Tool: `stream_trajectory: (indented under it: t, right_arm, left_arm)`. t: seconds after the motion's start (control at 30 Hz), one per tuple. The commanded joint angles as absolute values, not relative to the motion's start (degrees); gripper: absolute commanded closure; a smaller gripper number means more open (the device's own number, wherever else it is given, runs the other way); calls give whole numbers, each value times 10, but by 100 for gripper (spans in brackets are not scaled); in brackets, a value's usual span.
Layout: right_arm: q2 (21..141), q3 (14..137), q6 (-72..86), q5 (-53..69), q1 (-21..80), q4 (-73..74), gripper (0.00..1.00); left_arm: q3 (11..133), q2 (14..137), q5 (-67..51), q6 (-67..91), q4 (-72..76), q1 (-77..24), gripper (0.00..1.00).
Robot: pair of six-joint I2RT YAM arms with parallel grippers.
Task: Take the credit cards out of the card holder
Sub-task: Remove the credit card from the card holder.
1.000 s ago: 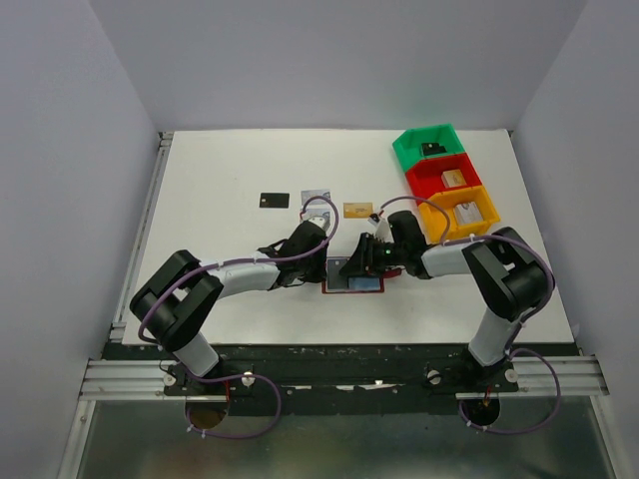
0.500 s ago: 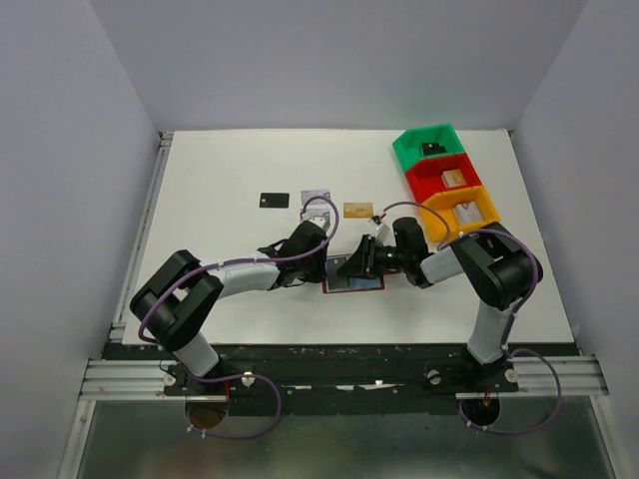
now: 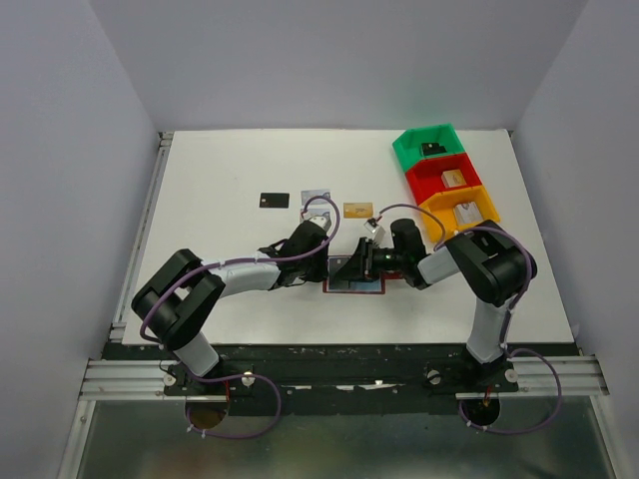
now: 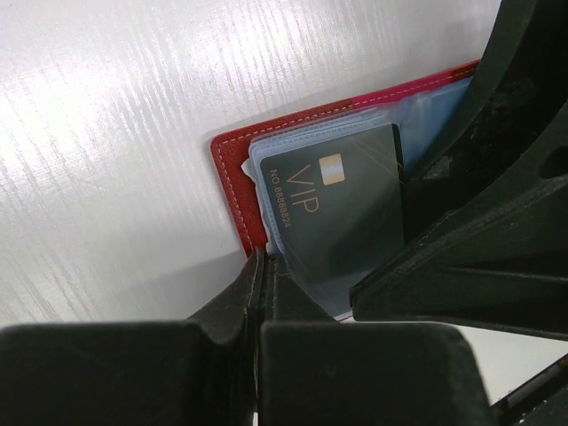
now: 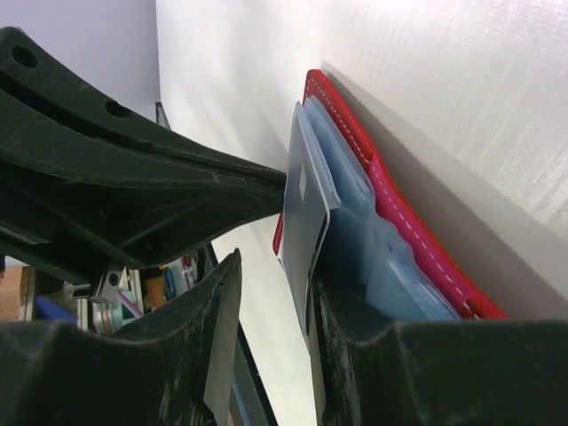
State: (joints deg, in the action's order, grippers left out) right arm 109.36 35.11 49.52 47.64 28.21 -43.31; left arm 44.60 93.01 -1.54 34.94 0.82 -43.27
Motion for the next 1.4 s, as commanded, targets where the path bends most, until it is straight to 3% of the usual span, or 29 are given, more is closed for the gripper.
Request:
stream_trajectory:
  t: [0.0,0.7,1.37]
  right_arm:
    - [1109,366,489,504,301,-439,58]
    - [1013,369,411,425,302,-251,62]
    - [971,359,398,400,298,-210,66]
  left_arm:
    - [436,953,-46,345,24,-444,100]
    - [456,978,-19,362,-35,-444,100]
    - [460,985,-5,372,-62,-438,100]
